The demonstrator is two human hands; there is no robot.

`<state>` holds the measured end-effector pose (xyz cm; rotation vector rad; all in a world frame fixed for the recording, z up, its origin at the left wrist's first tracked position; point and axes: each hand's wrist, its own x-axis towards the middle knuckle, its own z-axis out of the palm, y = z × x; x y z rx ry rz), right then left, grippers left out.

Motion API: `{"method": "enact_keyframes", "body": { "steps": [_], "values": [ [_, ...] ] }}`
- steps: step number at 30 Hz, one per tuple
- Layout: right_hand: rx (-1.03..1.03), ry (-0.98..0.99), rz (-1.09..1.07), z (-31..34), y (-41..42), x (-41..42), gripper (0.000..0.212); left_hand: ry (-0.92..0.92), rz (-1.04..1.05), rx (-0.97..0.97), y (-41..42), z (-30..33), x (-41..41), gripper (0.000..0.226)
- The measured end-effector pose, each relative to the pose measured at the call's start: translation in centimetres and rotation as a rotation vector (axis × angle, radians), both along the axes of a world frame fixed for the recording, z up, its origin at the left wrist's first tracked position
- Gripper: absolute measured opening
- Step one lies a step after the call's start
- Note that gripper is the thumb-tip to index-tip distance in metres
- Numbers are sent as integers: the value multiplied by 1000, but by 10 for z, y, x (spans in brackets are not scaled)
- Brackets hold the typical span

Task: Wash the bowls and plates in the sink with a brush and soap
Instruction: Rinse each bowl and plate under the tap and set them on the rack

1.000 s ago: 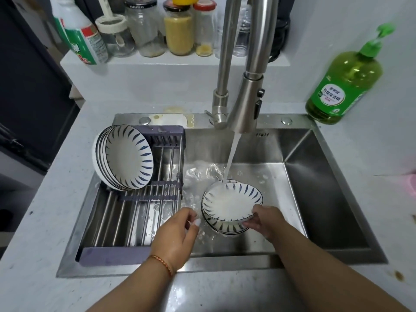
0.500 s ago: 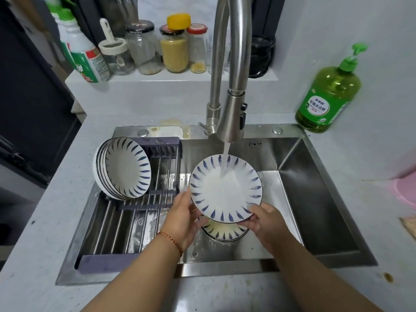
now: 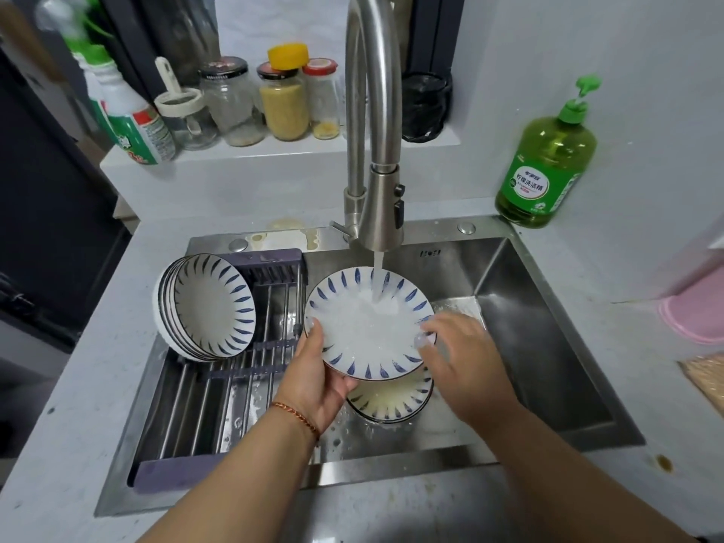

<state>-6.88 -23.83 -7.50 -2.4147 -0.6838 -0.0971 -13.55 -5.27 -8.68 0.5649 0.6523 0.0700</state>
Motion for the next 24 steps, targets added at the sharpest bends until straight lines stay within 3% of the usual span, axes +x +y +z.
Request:
{"method": "enact_keyframes", "body": {
  "steps": [2, 4, 7, 12, 24],
  "values": [
    [-129, -9, 197, 3, 2, -7, 57, -2, 2, 1, -1, -1, 0, 50],
    [-194, 110, 357, 10, 9, -19, 78, -5, -1, 4, -1, -2, 0, 53],
    [-219, 243, 473, 17, 27, -30, 102, -1, -45, 31, -3, 0, 0, 61],
    [-164, 514, 569, 20, 66, -11, 58, -26, -104, 107, -10, 0, -1, 61],
    [-777, 186, 392, 24, 38, 45, 74, -32, -73, 57, -4, -4, 0, 49]
  ]
}}
